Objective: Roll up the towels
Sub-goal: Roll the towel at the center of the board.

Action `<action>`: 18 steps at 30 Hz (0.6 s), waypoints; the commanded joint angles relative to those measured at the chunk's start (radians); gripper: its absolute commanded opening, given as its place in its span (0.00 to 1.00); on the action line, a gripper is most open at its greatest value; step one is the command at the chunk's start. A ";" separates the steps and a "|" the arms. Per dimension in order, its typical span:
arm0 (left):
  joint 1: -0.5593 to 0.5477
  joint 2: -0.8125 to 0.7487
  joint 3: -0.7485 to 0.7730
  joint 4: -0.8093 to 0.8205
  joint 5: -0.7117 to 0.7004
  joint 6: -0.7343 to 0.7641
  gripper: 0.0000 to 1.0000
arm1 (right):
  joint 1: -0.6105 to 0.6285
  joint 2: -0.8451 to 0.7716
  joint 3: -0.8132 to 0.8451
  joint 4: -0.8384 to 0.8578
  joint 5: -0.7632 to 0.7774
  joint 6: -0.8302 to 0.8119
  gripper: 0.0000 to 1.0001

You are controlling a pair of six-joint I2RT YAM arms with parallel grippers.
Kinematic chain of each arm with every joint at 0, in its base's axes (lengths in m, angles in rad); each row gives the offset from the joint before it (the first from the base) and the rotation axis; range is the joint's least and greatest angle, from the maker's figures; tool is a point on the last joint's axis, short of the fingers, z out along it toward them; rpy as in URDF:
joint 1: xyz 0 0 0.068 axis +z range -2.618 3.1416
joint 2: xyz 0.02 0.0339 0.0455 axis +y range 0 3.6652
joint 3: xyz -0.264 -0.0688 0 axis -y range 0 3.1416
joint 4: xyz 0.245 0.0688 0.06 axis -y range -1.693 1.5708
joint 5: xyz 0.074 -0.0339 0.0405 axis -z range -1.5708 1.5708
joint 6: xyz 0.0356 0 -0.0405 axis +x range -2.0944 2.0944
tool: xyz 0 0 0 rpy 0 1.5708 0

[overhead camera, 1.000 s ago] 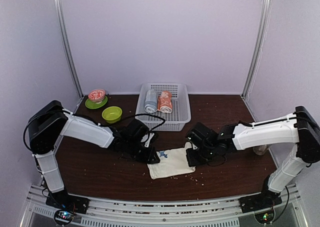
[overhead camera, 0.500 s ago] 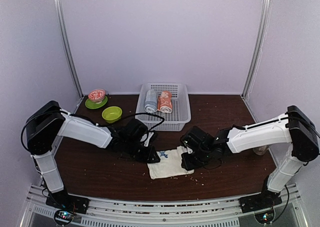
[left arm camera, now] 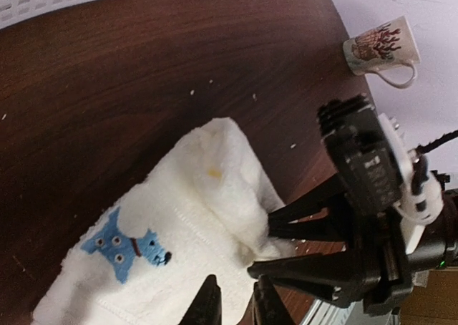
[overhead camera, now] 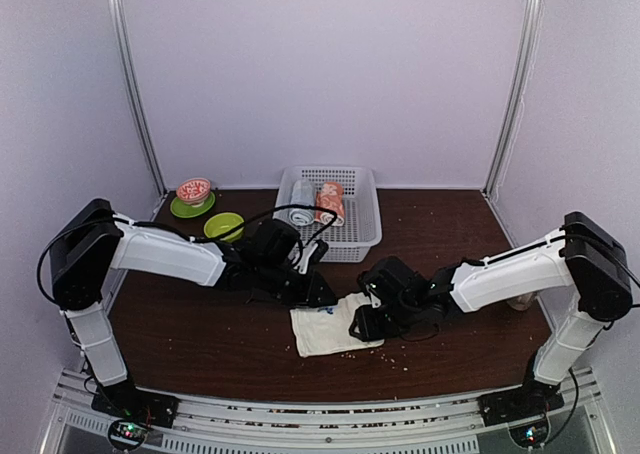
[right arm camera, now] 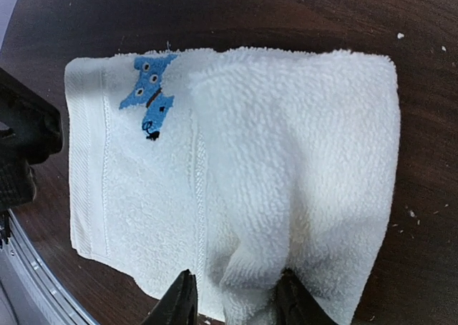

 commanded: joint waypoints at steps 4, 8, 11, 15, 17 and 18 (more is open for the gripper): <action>-0.004 0.073 0.061 0.167 0.068 -0.062 0.16 | -0.014 0.002 -0.055 0.057 -0.017 0.016 0.41; -0.004 0.084 0.084 0.168 0.071 -0.053 0.16 | -0.015 0.000 -0.059 0.057 -0.019 0.006 0.43; -0.004 0.092 0.091 0.171 0.072 -0.048 0.16 | -0.017 -0.002 -0.065 0.060 -0.022 0.001 0.44; -0.004 0.115 0.104 0.191 0.093 -0.057 0.16 | -0.017 -0.007 -0.072 0.068 -0.023 -0.003 0.46; -0.004 0.128 0.114 0.203 0.105 -0.063 0.15 | -0.018 -0.007 -0.070 0.068 -0.024 -0.007 0.47; -0.004 0.135 0.118 0.207 0.112 -0.067 0.15 | -0.019 -0.007 -0.070 0.069 -0.025 -0.008 0.47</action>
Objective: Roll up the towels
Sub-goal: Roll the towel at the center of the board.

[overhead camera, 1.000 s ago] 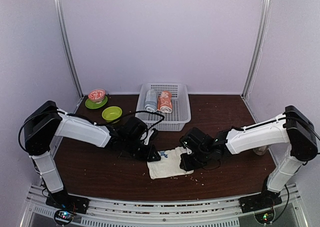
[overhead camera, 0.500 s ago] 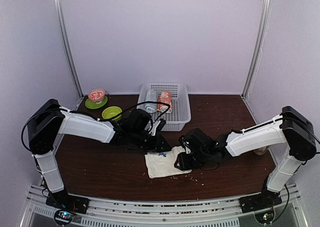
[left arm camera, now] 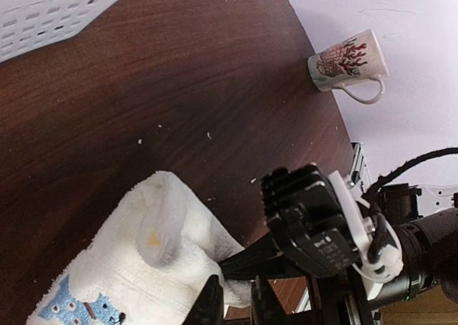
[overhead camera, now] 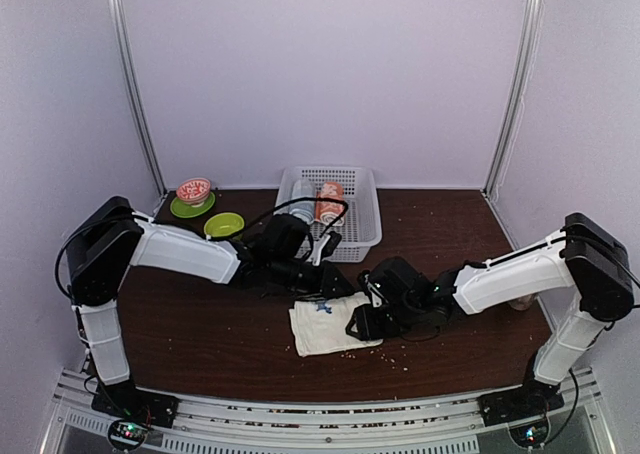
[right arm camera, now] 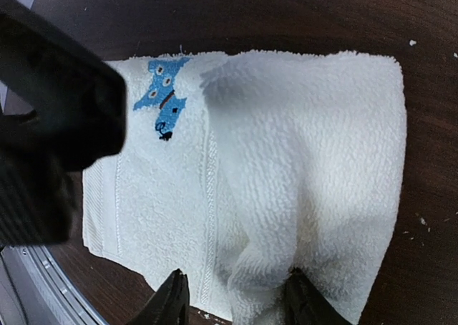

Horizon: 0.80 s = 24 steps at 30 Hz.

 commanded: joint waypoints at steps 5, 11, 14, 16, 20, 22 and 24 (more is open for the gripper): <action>-0.004 0.061 0.052 0.080 0.057 -0.022 0.14 | -0.010 0.005 -0.033 -0.020 0.001 -0.013 0.48; -0.004 0.120 0.098 0.010 0.063 -0.006 0.14 | -0.012 0.004 -0.027 -0.028 0.001 -0.015 0.48; -0.004 0.162 0.117 -0.003 0.062 -0.018 0.13 | -0.011 -0.003 -0.026 -0.032 -0.004 -0.024 0.49; -0.002 0.190 0.140 -0.019 0.064 -0.017 0.12 | -0.010 -0.012 -0.026 -0.036 -0.013 -0.036 0.52; 0.002 0.223 0.166 -0.041 0.056 -0.019 0.11 | -0.009 -0.048 -0.024 -0.077 -0.011 -0.065 0.58; 0.006 0.230 0.169 -0.042 0.053 -0.020 0.11 | -0.010 -0.077 -0.019 -0.110 0.000 -0.076 0.61; 0.009 0.234 0.166 -0.046 0.050 -0.018 0.10 | -0.010 -0.120 -0.020 -0.143 0.011 -0.086 0.62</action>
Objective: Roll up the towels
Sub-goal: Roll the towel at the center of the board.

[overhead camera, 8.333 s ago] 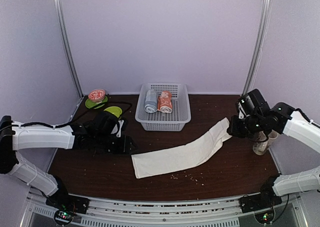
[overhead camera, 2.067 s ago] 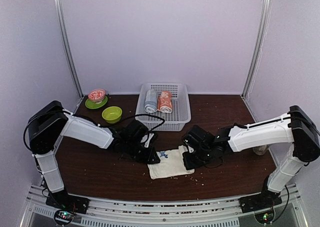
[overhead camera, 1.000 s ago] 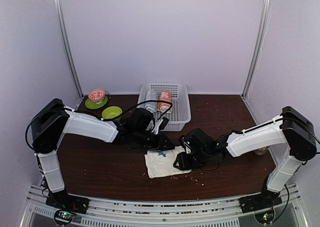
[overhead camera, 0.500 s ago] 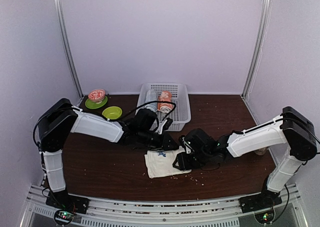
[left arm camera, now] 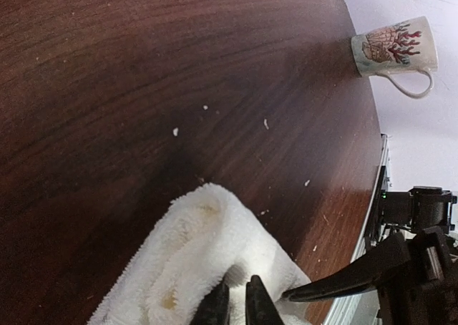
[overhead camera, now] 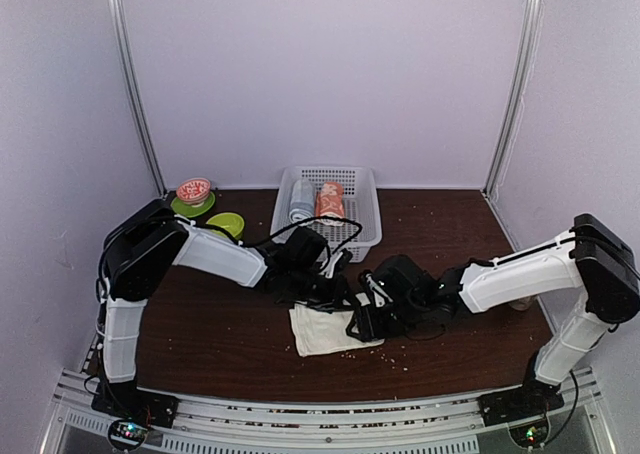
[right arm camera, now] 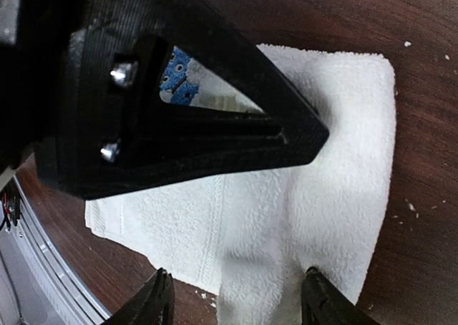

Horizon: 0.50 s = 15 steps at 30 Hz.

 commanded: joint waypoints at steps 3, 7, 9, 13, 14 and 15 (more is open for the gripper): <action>0.014 0.015 0.014 0.002 0.005 -0.002 0.10 | -0.013 -0.153 -0.035 -0.133 0.054 -0.029 0.63; 0.015 0.006 -0.008 0.017 0.003 0.004 0.10 | -0.058 -0.227 -0.130 -0.072 0.053 0.053 0.62; 0.016 0.001 -0.022 0.025 0.003 0.005 0.10 | -0.087 -0.225 -0.183 -0.006 0.038 0.105 0.61; 0.016 -0.006 -0.044 0.036 0.006 -0.001 0.10 | -0.119 -0.159 -0.214 0.129 -0.019 0.178 0.60; 0.016 -0.009 -0.049 0.039 0.006 -0.003 0.10 | -0.127 -0.139 -0.216 0.163 -0.038 0.197 0.59; 0.016 -0.011 -0.054 0.038 0.007 -0.003 0.10 | -0.132 -0.113 -0.217 0.194 -0.053 0.209 0.59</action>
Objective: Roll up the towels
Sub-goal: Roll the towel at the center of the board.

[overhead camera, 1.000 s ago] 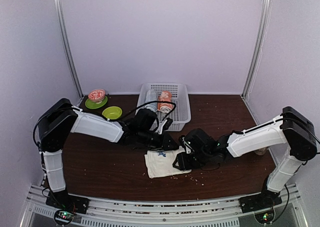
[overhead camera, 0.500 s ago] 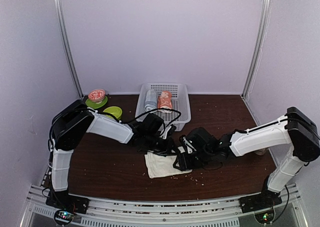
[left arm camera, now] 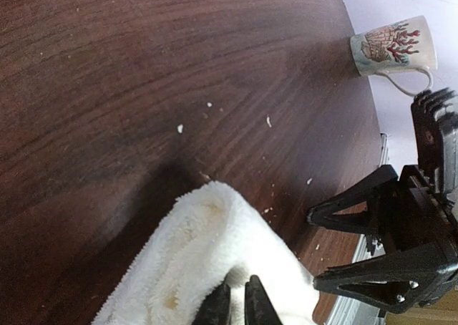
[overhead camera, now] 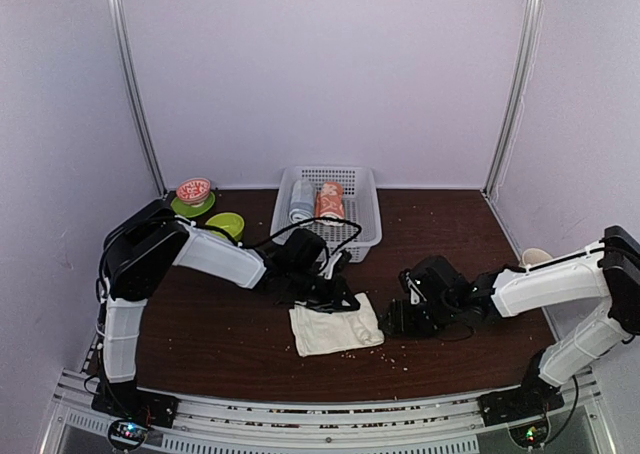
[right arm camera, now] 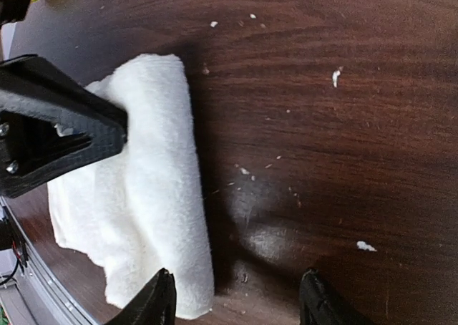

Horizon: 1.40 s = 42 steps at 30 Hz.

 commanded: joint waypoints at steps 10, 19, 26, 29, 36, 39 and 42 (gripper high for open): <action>0.011 -0.046 -0.073 -0.011 -0.015 0.011 0.09 | -0.017 0.196 -0.004 0.244 -0.136 0.123 0.48; 0.011 -0.083 -0.082 -0.042 -0.025 0.034 0.09 | -0.005 0.207 0.053 0.145 -0.094 0.045 0.00; 0.011 -0.180 -0.141 -0.065 -0.058 0.045 0.24 | 0.015 0.138 0.220 -0.218 0.119 -0.122 0.00; 0.011 -0.227 -0.181 -0.060 -0.079 0.042 0.24 | 0.037 0.154 0.298 -0.342 0.197 -0.145 0.00; 0.012 -0.223 -0.228 -0.030 -0.083 0.045 0.23 | 0.124 0.257 0.479 -0.535 0.374 -0.145 0.00; 0.014 -0.202 -0.229 -0.013 -0.080 0.043 0.22 | 0.169 0.313 0.560 -0.599 0.438 -0.137 0.00; 0.014 -0.191 -0.230 -0.008 -0.082 0.043 0.21 | 0.197 0.369 0.626 -0.640 0.468 -0.128 0.00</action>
